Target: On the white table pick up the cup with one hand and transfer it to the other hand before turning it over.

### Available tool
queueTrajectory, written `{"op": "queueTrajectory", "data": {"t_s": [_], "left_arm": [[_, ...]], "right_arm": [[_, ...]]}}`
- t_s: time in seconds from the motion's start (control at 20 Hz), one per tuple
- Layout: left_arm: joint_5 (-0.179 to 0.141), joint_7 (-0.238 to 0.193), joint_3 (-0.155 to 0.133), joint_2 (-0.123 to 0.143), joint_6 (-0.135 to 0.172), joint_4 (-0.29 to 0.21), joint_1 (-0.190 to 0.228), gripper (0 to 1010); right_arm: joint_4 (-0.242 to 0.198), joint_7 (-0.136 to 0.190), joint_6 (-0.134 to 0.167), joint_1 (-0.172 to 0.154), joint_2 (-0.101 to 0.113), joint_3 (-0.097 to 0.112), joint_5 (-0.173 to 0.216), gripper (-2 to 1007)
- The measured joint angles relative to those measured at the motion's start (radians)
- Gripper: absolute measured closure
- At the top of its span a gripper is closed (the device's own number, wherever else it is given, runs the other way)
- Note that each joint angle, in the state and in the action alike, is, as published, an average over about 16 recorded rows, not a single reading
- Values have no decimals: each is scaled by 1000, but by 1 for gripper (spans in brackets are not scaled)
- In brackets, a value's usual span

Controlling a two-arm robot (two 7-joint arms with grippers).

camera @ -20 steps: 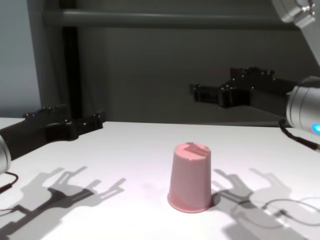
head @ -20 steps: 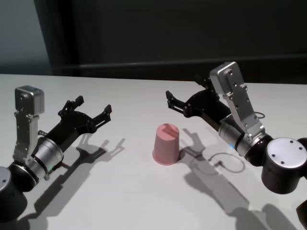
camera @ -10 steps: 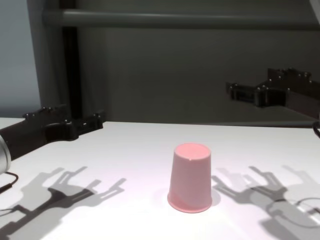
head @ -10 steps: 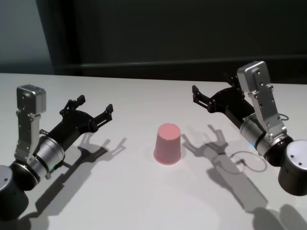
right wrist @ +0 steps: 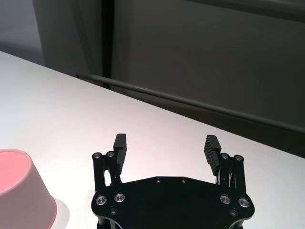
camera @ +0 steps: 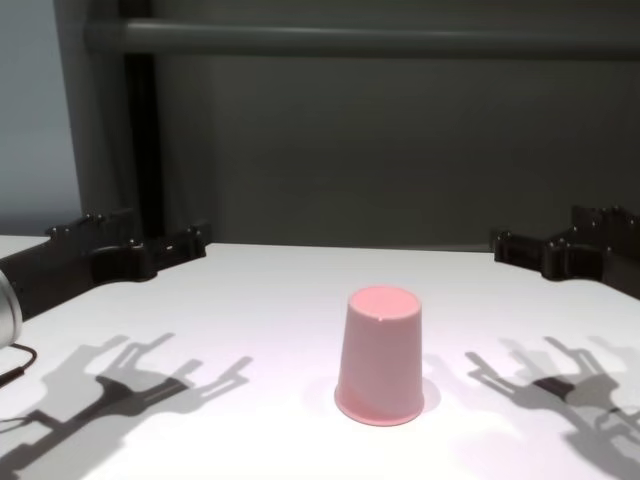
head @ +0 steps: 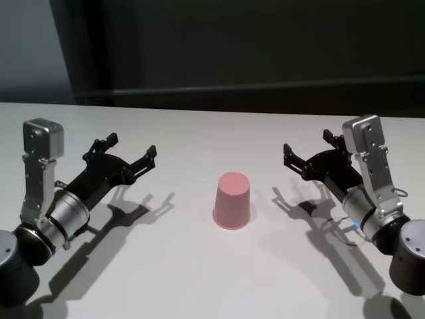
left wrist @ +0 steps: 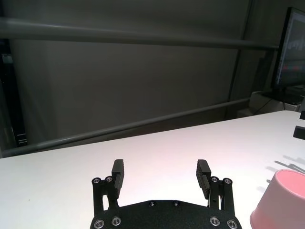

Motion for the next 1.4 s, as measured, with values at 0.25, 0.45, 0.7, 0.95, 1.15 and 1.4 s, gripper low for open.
{"op": "queueTrajectory", "data": {"t_s": [0.25,0.45,0.7,0.95,1.15,1.4], "left_arm": [[0,0,0,0,0,0,0,9],[0,0,0,0,0,0,0,9],[0,0,0,0,0,0,0,9],[0,0,0,0,0,0,0,9],[0,0,0,0,0,0,0,9],[0,0,0,0,0,0,0,9]], "right_arm": [[29,-4,-8,-17,-18,12,-1,2],[43,-8,-9,-27,-30,19,-4,3],[50,-10,-6,-34,-39,24,-10,3],[50,-11,-1,-36,-42,25,-14,3],[49,-11,0,-35,-42,25,-14,3],[48,-11,0,-34,-40,23,-14,3]]}}
